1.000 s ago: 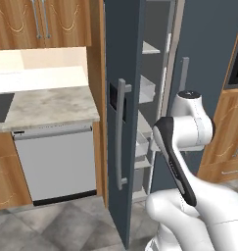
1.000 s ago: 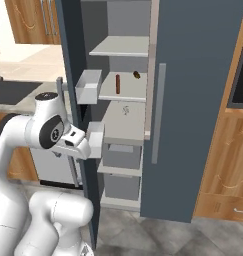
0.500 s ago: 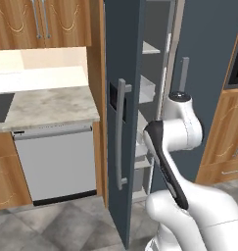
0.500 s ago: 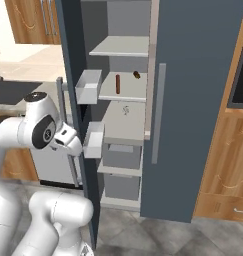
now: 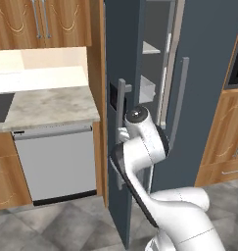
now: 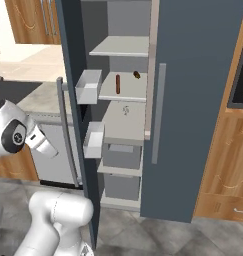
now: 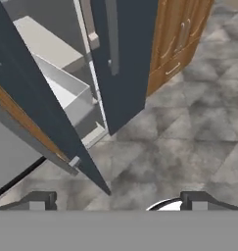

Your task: Store the hot dog in the freezer for long-term storage. Close the freezer door after placing the cooked food.

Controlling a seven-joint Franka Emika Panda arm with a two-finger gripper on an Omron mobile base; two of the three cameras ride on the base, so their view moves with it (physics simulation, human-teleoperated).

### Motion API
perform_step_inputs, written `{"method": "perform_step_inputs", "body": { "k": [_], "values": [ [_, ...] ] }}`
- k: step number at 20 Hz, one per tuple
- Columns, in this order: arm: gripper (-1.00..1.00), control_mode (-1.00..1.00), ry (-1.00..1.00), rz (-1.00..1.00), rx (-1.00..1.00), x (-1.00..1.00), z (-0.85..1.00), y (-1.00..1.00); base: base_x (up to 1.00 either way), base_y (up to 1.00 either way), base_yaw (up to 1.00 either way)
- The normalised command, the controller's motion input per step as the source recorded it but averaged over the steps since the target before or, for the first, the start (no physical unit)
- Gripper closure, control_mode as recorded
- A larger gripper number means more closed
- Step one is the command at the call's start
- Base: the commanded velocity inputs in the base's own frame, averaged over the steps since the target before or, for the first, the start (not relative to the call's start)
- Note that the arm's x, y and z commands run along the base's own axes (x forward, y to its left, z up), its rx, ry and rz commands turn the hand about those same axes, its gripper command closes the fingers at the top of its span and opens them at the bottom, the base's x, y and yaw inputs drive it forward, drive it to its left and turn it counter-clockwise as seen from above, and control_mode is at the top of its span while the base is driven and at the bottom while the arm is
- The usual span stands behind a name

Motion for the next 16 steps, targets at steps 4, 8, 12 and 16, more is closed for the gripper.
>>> {"method": "perform_step_inputs", "body": {
  "k": [4, 8, 12, 16],
  "values": [
    [-1.00, -1.00, -0.01, -0.35, -0.26, 0.21, 0.01, 0.55, 0.00, 0.00, 0.00],
    [-1.00, -1.00, 0.00, -0.25, -0.20, 0.12, 0.00, 0.32, 0.00, 0.00, 0.00],
    [-1.00, -1.00, 0.00, -0.11, -0.13, 0.15, 0.00, 0.36, 0.00, 0.00, 0.00],
    [-1.00, -1.00, 0.00, -0.19, -0.13, 0.28, -0.02, 0.02, 0.00, 0.00, 0.00]
  ]
}}
